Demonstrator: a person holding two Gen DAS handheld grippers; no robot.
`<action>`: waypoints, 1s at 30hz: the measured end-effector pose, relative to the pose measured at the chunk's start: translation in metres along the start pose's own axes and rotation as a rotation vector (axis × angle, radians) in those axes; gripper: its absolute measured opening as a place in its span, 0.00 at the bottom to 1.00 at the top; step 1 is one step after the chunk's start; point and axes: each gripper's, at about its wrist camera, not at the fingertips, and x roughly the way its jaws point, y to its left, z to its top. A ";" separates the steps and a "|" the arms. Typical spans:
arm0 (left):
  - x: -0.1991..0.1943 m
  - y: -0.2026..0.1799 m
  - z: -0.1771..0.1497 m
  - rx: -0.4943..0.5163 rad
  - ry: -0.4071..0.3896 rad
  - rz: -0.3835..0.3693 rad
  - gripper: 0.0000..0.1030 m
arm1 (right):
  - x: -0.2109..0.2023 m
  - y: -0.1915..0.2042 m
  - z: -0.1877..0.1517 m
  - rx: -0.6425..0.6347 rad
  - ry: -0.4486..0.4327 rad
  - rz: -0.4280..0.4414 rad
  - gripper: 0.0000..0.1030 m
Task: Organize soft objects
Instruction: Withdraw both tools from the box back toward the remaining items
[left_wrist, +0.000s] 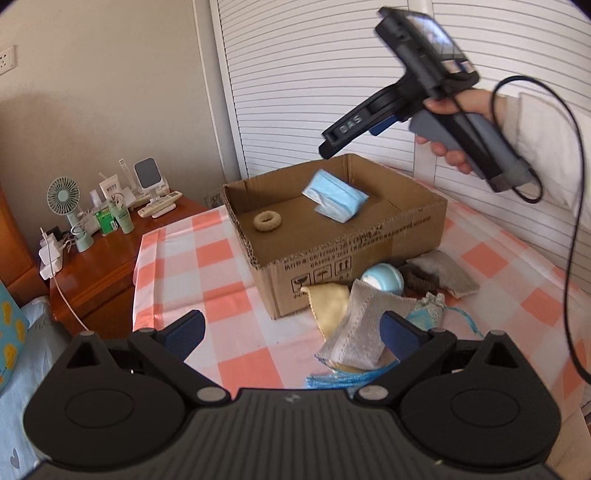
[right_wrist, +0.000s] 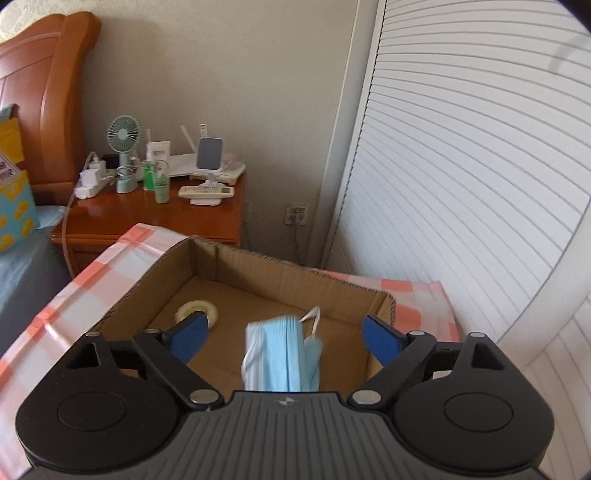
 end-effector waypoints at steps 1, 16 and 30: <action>-0.001 -0.001 -0.002 0.000 0.004 0.001 0.98 | -0.008 0.002 -0.004 0.001 -0.004 0.008 0.95; -0.033 -0.016 -0.039 0.035 -0.008 -0.002 0.98 | -0.135 0.060 -0.100 -0.065 0.030 0.030 1.00; -0.015 -0.023 -0.054 0.001 0.053 -0.037 0.99 | -0.120 0.073 -0.199 0.014 0.164 -0.001 1.00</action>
